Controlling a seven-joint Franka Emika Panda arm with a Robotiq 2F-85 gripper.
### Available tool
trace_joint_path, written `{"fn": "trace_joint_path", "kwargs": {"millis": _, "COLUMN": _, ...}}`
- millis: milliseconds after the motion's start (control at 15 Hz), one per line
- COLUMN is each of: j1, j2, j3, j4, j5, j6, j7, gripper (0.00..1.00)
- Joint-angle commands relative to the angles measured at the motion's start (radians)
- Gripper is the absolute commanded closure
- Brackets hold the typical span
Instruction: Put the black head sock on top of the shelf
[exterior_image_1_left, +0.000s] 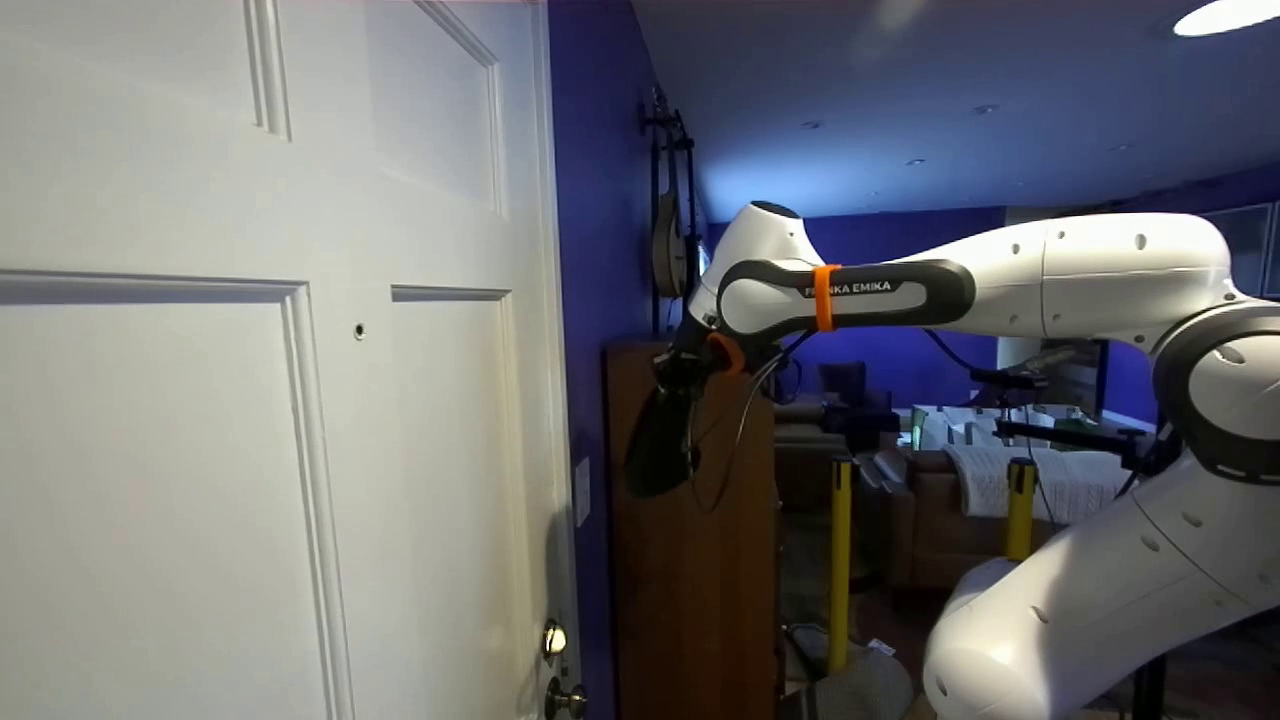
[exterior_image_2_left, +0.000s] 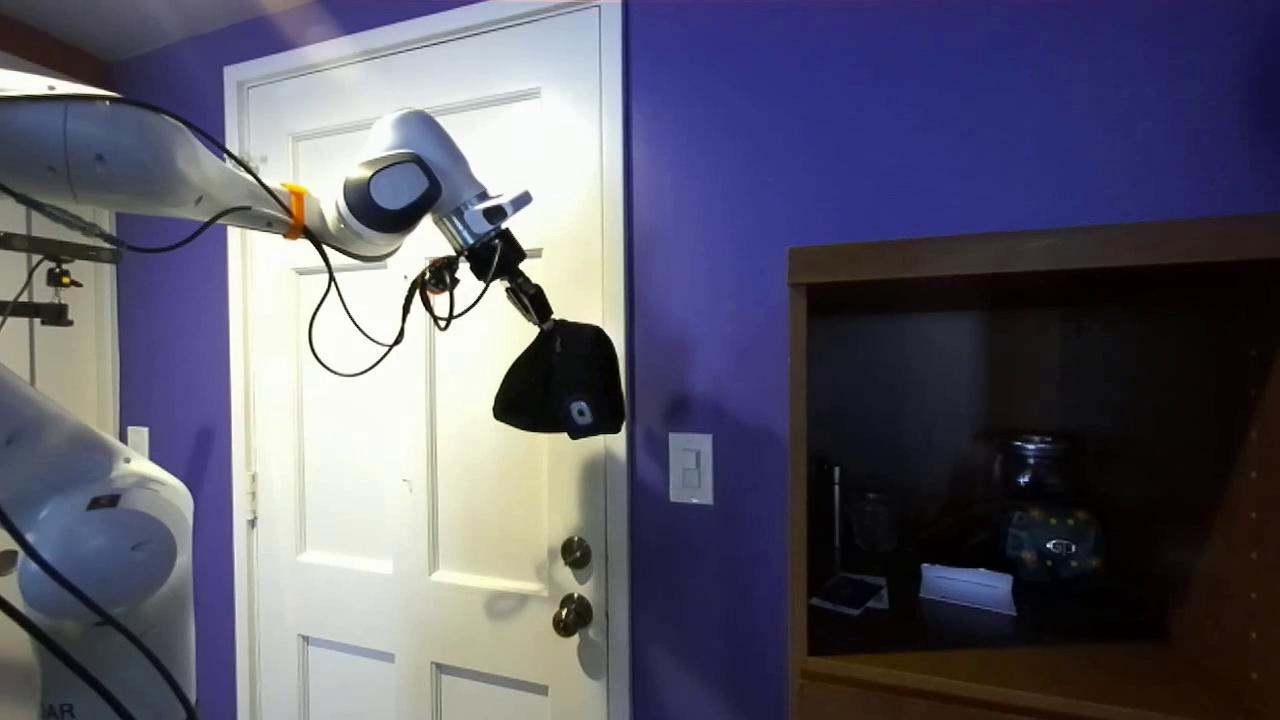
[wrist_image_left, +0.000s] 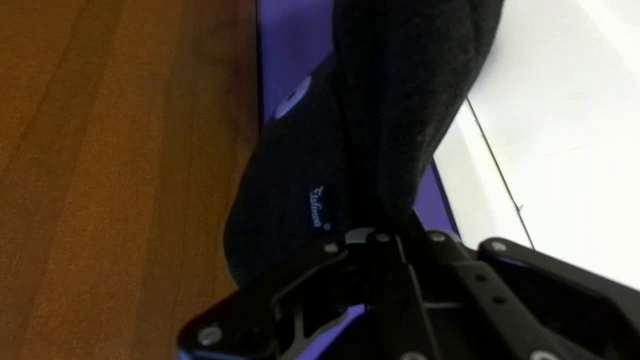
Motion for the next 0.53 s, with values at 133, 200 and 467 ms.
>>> {"fn": "trace_joint_path", "kwargs": {"millis": 133, "j1": -0.071, "j2": 0.106, "j3": -0.042, "j4": 0.135, "j5": -0.021, "j6": 0.029, "j7": 0.063, "gripper": 0.98}}
{"fn": "trace_joint_path", "kwargs": {"millis": 200, "j1": -0.089, "j2": 0.127, "j3": -0.057, "j4": 0.175, "j5": -0.022, "j6": 0.041, "j7": 0.074, "gripper": 0.98}}
{"fn": "trace_joint_path", "kwargs": {"millis": 467, "j1": -0.122, "j2": 0.261, "j3": -0.137, "j4": 0.388, "j5": 0.034, "j6": 0.136, "j7": 0.087, "gripper": 0.98}}
